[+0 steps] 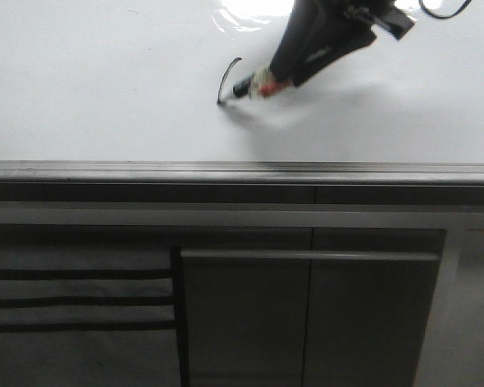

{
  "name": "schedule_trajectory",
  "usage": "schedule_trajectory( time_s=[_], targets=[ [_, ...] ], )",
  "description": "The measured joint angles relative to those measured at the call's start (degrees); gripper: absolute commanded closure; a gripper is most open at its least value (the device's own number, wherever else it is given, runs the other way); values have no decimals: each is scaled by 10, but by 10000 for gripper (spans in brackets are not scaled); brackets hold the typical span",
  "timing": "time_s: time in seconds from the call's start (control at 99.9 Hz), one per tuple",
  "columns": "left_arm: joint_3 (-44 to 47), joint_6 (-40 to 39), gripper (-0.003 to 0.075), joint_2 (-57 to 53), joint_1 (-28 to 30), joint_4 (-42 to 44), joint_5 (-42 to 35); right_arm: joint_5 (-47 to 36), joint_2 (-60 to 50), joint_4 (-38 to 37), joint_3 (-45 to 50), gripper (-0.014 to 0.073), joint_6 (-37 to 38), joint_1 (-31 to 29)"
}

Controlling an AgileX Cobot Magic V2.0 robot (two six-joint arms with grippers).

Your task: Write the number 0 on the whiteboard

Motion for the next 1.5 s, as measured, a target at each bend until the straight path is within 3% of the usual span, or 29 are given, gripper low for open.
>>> schedule_trajectory(
  time_s=[0.09, 0.26, 0.53, 0.881, 1.021, 1.211, 1.291, 1.501],
  targets=[
    [0, 0, 352, 0, 0, 0, 0, 53, 9, -53, -2, 587, 48, -2],
    [0, 0, 352, 0, 0, 0, 0, 77, -1, -89, -35, 587, 77, -11],
    [0, 0, 352, 0, 0, 0, 0, 48, -7, -119, -112, 587, 86, 17],
    [0, 10, 352, 0, 0, 0, 4, 41, -28, -146, -110, 587, 77, 65],
    [-11, 80, 352, 8, -3, -30, 54, 80, -96, -146, -55, 587, -6, 113],
    [-61, 272, 352, 67, -47, -134, 162, 115, -188, -145, 54, 587, -189, 189],
    [-78, 334, 352, 100, -73, -175, 171, 135, -208, -144, 76, 587, -254, 207],
    [-122, 439, 352, 199, -147, -235, 156, 126, -218, -139, 81, 587, -316, 217]
  ],
)
